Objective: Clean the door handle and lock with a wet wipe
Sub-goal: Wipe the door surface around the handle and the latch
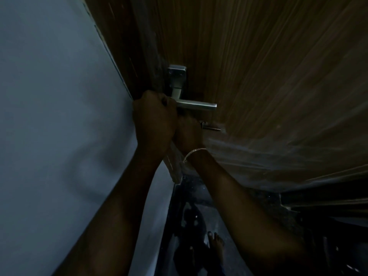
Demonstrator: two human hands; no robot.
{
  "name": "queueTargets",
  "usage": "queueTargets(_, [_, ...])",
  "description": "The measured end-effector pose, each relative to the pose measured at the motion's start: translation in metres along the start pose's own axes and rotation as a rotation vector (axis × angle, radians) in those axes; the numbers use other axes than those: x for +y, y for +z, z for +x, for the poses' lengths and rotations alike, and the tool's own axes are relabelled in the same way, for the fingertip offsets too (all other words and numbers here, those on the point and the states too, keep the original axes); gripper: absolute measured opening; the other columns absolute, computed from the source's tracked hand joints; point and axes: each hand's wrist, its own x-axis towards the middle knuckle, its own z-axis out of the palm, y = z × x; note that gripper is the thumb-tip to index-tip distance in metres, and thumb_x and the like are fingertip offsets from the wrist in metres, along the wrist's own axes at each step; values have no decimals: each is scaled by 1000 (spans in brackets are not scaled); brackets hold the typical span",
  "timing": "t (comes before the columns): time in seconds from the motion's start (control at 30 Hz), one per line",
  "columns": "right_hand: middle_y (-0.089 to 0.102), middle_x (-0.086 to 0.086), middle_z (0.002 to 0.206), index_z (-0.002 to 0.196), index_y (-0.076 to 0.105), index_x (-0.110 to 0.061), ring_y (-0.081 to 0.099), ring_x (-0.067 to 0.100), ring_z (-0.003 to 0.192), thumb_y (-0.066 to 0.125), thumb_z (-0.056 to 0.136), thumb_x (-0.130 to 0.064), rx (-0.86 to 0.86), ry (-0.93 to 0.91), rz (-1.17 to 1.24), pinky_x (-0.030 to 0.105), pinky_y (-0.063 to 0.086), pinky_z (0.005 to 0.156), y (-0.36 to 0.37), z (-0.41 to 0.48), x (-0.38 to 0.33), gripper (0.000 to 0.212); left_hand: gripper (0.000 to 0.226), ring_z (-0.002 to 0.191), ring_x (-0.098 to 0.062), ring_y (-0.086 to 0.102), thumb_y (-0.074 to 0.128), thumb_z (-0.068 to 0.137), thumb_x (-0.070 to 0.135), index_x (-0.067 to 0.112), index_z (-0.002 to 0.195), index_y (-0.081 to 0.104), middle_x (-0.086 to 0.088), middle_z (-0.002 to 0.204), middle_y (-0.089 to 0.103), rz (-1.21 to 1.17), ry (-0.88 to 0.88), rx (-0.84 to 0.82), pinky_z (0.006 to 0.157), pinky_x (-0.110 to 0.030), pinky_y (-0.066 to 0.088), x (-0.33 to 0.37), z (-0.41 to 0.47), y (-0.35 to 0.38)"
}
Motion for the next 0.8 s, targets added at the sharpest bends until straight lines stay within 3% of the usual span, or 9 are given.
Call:
queueTargets(0.13, [65, 19, 124, 123, 63, -3, 55, 26, 120, 60, 96, -18, 150, -14, 140, 28, 37, 107, -5, -15, 10, 31, 22, 82, -17, 73, 60, 95, 24, 7, 92, 75, -6, 89, 76, 18, 34, 11, 74, -26, 55, 0, -1, 0])
queueTargets(0.27, [56, 17, 137, 133, 57, -6, 45, 17, 130, 51, 97, -28, 106, 52, 392, 30, 38, 112, -5, -21, 9, 43, 24, 85, -20, 73, 59, 96, 24, 5, 93, 75, -8, 92, 76, 11, 37, 5, 81, -36, 60, 1, -1, -1])
queueTargets(0.33, [52, 16, 139, 136, 54, -8, 46, 26, 131, 56, 97, -26, 40, 55, 372, 36, 41, 110, -3, -18, 9, 43, 24, 81, -20, 73, 59, 95, 21, 4, 89, 75, -8, 88, 76, 10, 55, 8, 78, -36, 60, 1, -1, -2])
queueTargets(0.47, [56, 19, 134, 132, 58, -2, 49, 26, 125, 57, 98, -6, -17, 159, 343, 37, 40, 110, -4, -18, 15, 34, 24, 83, -19, 73, 59, 96, 22, 4, 92, 74, -8, 91, 76, 28, 40, -8, 77, -34, 60, -2, 1, -1])
queueTargets(0.53, [60, 19, 128, 126, 61, 2, 53, 25, 117, 52, 99, -1, 68, 186, 384, 33, 42, 105, -10, -25, 18, 28, 26, 84, -21, 74, 57, 97, 22, 3, 92, 73, -9, 92, 76, 14, 27, -17, 78, -37, 61, -3, 3, 0])
queueTargets(0.6, [64, 12, 111, 114, 65, -4, 54, 19, 104, 51, 100, -1, 276, 198, 329, 30, 46, 91, -20, -32, 24, 20, 26, 84, -21, 74, 57, 97, 23, 2, 92, 73, -10, 92, 76, -1, 18, -14, 78, -39, 62, -3, 4, 1])
queueTargets(0.67, [64, 9, 100, 104, 65, -6, 57, 21, 95, 53, 100, -3, 450, 262, 300, 36, 49, 84, -27, -34, 33, 12, 26, 83, -21, 74, 57, 97, 23, 4, 91, 73, -9, 91, 76, 2, 27, -15, 78, -37, 61, -2, 4, 2])
queueTargets(0.73, [62, 7, 100, 103, 63, -7, 58, 22, 95, 55, 102, -10, 490, 318, 312, 42, 51, 83, -27, -32, 32, 9, 26, 84, -21, 73, 57, 97, 23, 4, 92, 74, -9, 91, 76, 7, 23, -25, 80, -38, 61, -2, 4, 1])
queueTargets(0.8, [62, 7, 109, 111, 63, -11, 58, 21, 103, 55, 102, -15, 382, 292, 321, 38, 51, 88, -22, -31, 25, 12, 26, 85, -22, 73, 57, 97, 23, 4, 93, 74, -10, 92, 76, 3, 13, -37, 81, -38, 61, -2, 5, 1])
